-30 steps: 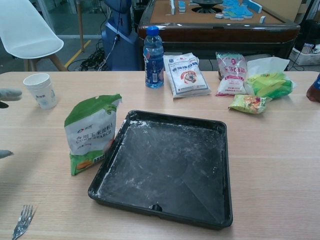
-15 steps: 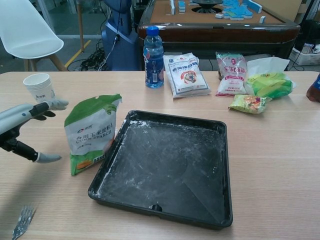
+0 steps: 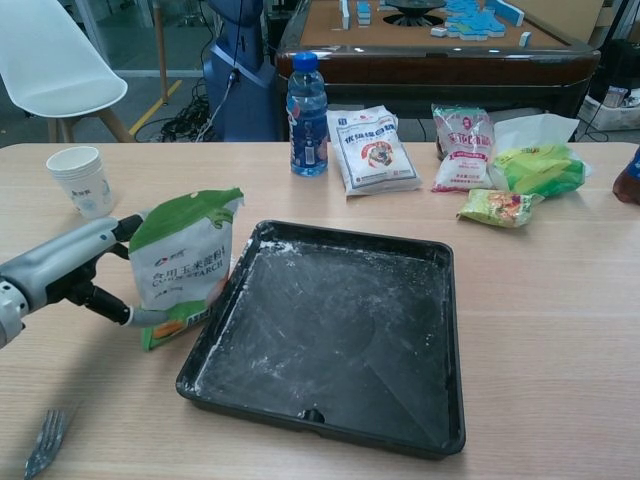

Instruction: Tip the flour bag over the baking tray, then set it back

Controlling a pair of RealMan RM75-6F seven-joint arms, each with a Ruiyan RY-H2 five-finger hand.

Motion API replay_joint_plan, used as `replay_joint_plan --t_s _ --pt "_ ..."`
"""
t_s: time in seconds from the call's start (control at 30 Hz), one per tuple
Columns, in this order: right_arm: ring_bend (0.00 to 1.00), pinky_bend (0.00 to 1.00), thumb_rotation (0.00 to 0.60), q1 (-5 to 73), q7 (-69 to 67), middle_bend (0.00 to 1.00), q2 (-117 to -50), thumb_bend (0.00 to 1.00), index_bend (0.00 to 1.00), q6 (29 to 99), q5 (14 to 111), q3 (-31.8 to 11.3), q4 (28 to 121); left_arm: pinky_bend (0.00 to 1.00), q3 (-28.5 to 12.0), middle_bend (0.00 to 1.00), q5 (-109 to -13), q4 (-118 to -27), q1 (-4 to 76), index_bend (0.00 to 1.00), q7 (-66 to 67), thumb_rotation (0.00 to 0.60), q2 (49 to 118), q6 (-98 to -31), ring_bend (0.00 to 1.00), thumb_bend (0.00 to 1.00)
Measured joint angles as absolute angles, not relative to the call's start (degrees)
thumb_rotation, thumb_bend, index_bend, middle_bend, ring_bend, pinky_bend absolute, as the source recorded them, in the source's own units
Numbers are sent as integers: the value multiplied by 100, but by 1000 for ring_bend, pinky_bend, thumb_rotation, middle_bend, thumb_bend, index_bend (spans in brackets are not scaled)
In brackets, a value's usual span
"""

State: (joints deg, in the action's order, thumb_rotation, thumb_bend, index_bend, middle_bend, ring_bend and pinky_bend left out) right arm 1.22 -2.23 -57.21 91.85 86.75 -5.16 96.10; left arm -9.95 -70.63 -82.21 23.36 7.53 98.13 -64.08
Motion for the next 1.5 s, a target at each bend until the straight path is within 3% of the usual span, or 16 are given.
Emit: replay_joint_plan --t_s 0.47,0.87,1.03,1.37,1.5 --pt "164 268 600 47 -268 315 -5722 155 325 9192 8601 -525 9566 305 -1158 92 -6744 -7501 2636 15 996 600 10440 -6331 215 129" --pt "164 268 600 20 -293 315 -5732 155 325 9146 8545 -531 9534 589 -1149 328 -6847 -6923 2746 326 790 600 10733 -6366 420 130" --pt "164 268 600 18 -306 315 -5730 155 325 9126 8526 -541 9525 649 -1169 419 -6966 -6598 2805 456 531 600 10829 -6382 473 130" --pt "164 268 600 34 -300 315 -5753 155 325 9079 8523 -552 9525 805 -1157 655 -7179 -6405 2900 580 139 600 10634 -6270 623 136" --pt "163 268 600 49 -287 315 -5762 156 325 9073 8542 -562 9538 856 -1150 724 -7328 -6300 2936 614 -167 600 10576 -6291 679 218"
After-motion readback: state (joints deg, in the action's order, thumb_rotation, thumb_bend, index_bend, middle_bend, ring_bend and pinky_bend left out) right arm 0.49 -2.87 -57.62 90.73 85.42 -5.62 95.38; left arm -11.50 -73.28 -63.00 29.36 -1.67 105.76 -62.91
